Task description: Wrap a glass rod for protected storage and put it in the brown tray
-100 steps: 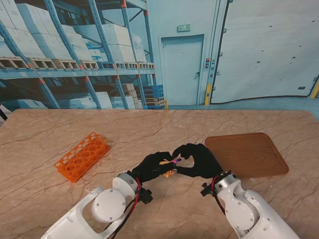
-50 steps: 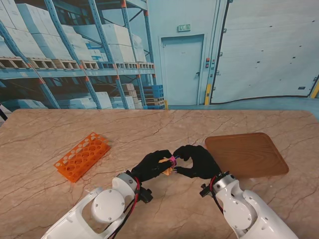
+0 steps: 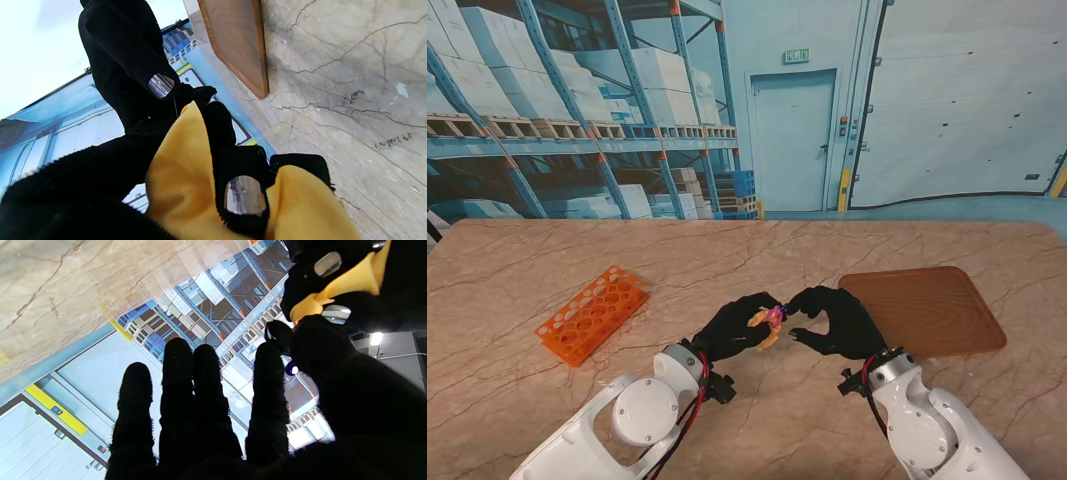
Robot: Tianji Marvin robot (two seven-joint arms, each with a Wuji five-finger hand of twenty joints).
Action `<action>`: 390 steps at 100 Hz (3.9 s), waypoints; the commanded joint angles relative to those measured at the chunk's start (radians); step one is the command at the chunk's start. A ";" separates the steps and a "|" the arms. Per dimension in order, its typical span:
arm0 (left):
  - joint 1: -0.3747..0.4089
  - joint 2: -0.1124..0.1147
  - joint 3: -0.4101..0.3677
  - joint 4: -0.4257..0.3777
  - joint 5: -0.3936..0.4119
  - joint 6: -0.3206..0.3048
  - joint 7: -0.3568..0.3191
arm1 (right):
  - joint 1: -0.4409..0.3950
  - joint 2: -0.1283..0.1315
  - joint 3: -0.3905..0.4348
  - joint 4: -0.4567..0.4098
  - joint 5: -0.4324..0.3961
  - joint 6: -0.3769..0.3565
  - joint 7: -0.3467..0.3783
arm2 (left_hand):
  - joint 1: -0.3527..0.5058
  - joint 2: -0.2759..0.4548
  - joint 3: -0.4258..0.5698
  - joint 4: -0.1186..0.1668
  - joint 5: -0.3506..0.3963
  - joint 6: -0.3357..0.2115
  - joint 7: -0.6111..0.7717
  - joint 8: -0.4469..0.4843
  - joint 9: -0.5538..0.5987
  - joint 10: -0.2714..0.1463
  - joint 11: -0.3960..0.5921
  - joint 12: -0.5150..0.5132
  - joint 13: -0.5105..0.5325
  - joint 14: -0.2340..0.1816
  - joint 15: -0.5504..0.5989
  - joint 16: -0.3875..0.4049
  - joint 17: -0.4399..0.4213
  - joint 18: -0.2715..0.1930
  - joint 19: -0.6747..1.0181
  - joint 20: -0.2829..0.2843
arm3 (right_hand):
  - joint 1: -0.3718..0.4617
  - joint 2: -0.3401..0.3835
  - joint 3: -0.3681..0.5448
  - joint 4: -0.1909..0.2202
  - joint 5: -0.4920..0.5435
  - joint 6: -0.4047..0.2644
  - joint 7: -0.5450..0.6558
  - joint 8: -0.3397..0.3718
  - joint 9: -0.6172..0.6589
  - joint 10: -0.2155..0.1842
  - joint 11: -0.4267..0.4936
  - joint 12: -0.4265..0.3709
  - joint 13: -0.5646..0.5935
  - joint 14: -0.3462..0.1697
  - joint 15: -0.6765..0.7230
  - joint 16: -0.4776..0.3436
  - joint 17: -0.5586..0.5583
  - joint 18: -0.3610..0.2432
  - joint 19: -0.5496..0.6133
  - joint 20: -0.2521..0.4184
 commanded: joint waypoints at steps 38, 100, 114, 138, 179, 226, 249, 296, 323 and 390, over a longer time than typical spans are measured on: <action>0.001 -0.013 -0.002 0.004 -0.009 -0.029 0.023 | -0.008 -0.010 -0.008 -0.013 0.023 0.014 -0.008 | 0.074 0.054 -0.083 -0.276 -0.098 -0.055 0.064 -0.039 -0.064 -0.001 0.089 -0.002 0.046 0.000 -0.020 0.038 0.007 -0.080 0.247 -0.109 | -0.041 0.032 0.021 -0.019 0.025 -0.030 0.050 -0.027 -0.004 0.006 -0.008 -0.002 0.007 -0.014 0.010 -0.004 -0.004 -0.004 0.002 0.008; 0.008 -0.012 -0.052 -0.030 -0.060 -0.027 0.010 | 0.006 -0.012 -0.035 -0.020 0.102 0.071 0.042 | 0.281 0.151 -0.351 -0.498 -0.183 -0.066 0.323 0.327 -0.237 0.046 -0.088 -0.047 -0.260 0.227 -0.445 0.175 -0.203 0.183 0.003 -0.199 | -0.076 0.119 -0.053 0.026 0.047 -0.026 0.053 -0.036 0.000 0.023 -0.012 -0.005 -0.005 0.005 0.017 0.001 -0.019 0.001 0.006 0.007; 0.001 -0.019 -0.048 -0.026 -0.021 -0.014 0.050 | 0.018 -0.008 -0.056 -0.026 0.150 0.123 0.095 | 0.272 0.205 -0.391 -0.453 -0.217 -0.112 0.312 0.361 -0.182 -0.011 0.288 -0.013 -0.286 0.203 -0.418 0.071 -0.322 0.210 -0.059 -0.297 | -0.090 0.134 -0.069 0.034 0.036 -0.020 0.034 -0.040 -0.014 0.030 -0.024 -0.010 -0.020 0.010 0.010 0.000 -0.025 0.002 0.002 0.006; -0.021 -0.032 -0.037 -0.034 -0.055 0.034 0.063 | 0.048 -0.009 -0.109 -0.042 0.312 0.267 0.204 | 0.354 0.227 -0.467 -0.399 -0.235 -0.100 0.301 0.357 -0.132 -0.051 0.373 0.032 -0.591 0.170 -0.795 -0.077 -0.958 0.182 -0.671 -0.403 | -0.168 0.158 -0.074 0.083 0.010 0.047 -0.117 0.059 -0.081 0.042 -0.052 -0.017 -0.069 0.017 -0.026 -0.013 -0.055 -0.001 -0.017 0.010; -0.063 -0.068 -0.002 -0.023 -0.197 0.094 0.089 | 0.083 -0.012 -0.143 -0.037 0.428 0.318 0.264 | 0.565 0.328 -0.836 -0.514 -0.284 -0.202 0.263 0.278 -0.222 -0.087 -0.218 -0.343 -0.826 0.021 -1.181 -0.309 -1.183 0.071 -1.078 -0.499 | -0.144 0.105 -0.236 0.104 -0.216 0.051 -0.237 0.103 -0.265 0.018 -0.178 -0.099 -0.129 0.007 -0.232 -0.118 -0.078 -0.012 -0.074 -0.001; -0.072 -0.079 0.019 -0.009 -0.233 0.095 0.092 | 0.132 -0.042 -0.184 -0.033 0.555 0.381 0.235 | 0.673 0.385 -1.040 -0.534 -0.284 -0.235 0.237 0.272 -0.238 -0.118 -0.334 -0.530 -0.896 -0.033 -1.275 -0.378 -1.190 0.028 -1.344 -0.405 | -0.123 0.116 -0.151 0.090 -0.234 -0.054 -0.179 0.088 -0.285 0.010 -0.205 -0.133 -0.152 -0.016 -0.408 -0.220 -0.109 -0.010 -0.203 -0.032; -0.085 -0.087 0.032 0.010 -0.234 0.081 0.106 | 0.160 -0.047 -0.202 -0.025 0.624 0.382 0.258 | 0.673 0.399 -1.060 -0.539 -0.298 -0.262 0.240 0.266 -0.248 -0.143 -0.343 -0.544 -0.924 -0.046 -1.281 -0.406 -1.190 -0.009 -1.424 -0.411 | -0.109 0.128 -0.043 0.013 -0.069 -0.106 -0.096 0.020 -0.175 -0.005 -0.229 -0.147 -0.084 -0.033 -0.423 -0.234 -0.093 -0.024 -0.272 -0.036; -0.087 -0.097 0.033 0.023 -0.241 0.080 0.135 | 0.115 -0.046 -0.162 -0.091 0.763 0.444 0.308 | 0.673 0.389 -1.061 -0.538 -0.289 -0.266 0.243 0.265 -0.240 -0.137 -0.339 -0.524 -0.939 -0.055 -1.274 -0.407 -1.196 -0.006 -1.447 -0.349 | 0.100 0.192 -0.090 -0.028 0.140 -0.107 0.115 -0.010 0.033 0.006 -0.263 -0.145 0.033 0.012 -0.428 -0.238 -0.007 0.012 -0.284 -0.038; -0.083 -0.098 0.030 0.022 -0.238 0.074 0.145 | 0.100 -0.044 -0.142 -0.110 0.810 0.453 0.332 | 0.673 0.384 -1.067 -0.539 -0.285 -0.265 0.240 0.262 -0.238 -0.129 -0.334 -0.513 -0.931 -0.052 -1.265 -0.403 -1.189 -0.001 -1.443 -0.326 | 0.201 0.283 -0.180 -0.030 0.103 -0.039 0.132 -0.010 0.251 0.045 -0.225 -0.149 0.316 0.064 -0.273 -0.179 0.134 0.063 -0.112 -0.031; -0.062 -0.089 0.006 0.006 -0.228 0.066 0.141 | 0.067 -0.067 -0.110 -0.147 0.784 0.522 0.220 | 0.141 0.200 -0.420 -0.499 -0.265 -0.187 0.006 0.070 -0.437 -0.052 -0.348 -0.554 -0.997 -0.003 -1.264 -0.353 -1.193 0.018 -1.448 -0.283 | 0.172 0.144 0.105 0.150 0.132 -0.011 0.202 0.063 0.341 0.129 0.151 0.001 0.417 0.076 0.345 0.066 0.204 0.002 0.283 -0.013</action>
